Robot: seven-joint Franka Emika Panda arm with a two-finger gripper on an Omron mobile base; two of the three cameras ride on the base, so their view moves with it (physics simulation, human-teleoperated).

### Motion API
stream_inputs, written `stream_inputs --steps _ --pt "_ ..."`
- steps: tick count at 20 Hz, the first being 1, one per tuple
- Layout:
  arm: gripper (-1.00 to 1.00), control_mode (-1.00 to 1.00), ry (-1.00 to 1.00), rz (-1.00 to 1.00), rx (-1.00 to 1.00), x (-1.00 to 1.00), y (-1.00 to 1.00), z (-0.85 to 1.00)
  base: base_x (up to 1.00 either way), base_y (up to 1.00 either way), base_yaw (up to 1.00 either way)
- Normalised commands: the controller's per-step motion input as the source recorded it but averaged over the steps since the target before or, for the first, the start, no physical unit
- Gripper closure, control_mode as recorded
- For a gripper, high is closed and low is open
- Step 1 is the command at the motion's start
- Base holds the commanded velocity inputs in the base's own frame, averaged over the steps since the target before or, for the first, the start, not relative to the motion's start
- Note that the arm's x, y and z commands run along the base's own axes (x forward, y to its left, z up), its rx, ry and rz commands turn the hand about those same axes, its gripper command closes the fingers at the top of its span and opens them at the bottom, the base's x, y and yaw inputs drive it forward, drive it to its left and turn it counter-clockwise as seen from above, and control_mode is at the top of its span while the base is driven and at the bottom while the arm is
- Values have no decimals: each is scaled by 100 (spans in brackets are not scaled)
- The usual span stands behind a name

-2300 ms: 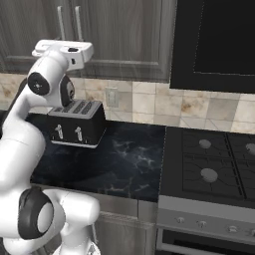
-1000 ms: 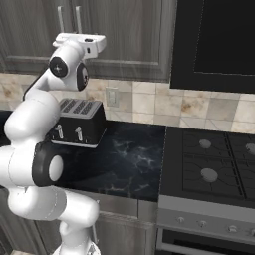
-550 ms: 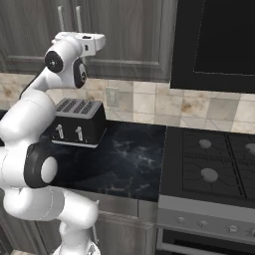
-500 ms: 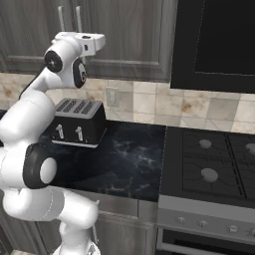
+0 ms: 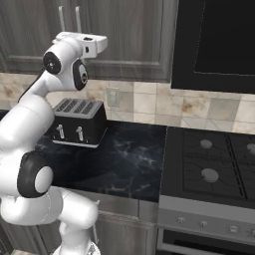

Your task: Move the shaker and shaker from the cabinet to the dining counter.

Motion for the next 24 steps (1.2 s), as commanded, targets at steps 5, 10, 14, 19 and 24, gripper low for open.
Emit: stream_inputs --steps 5,10,14,19,24 --pt "100 -100 0 0 12 -60 -100 18 0 0 0" --pt "100 -100 0 0 12 -77 -100 26 0 0 0" --pt "100 -100 0 0 12 -93 -100 32 0 0 0" --pt "100 -100 0 1 13 -100 -100 22 0 0 0" --pt "100 -100 0 1 15 -100 -100 14 0 0 0"
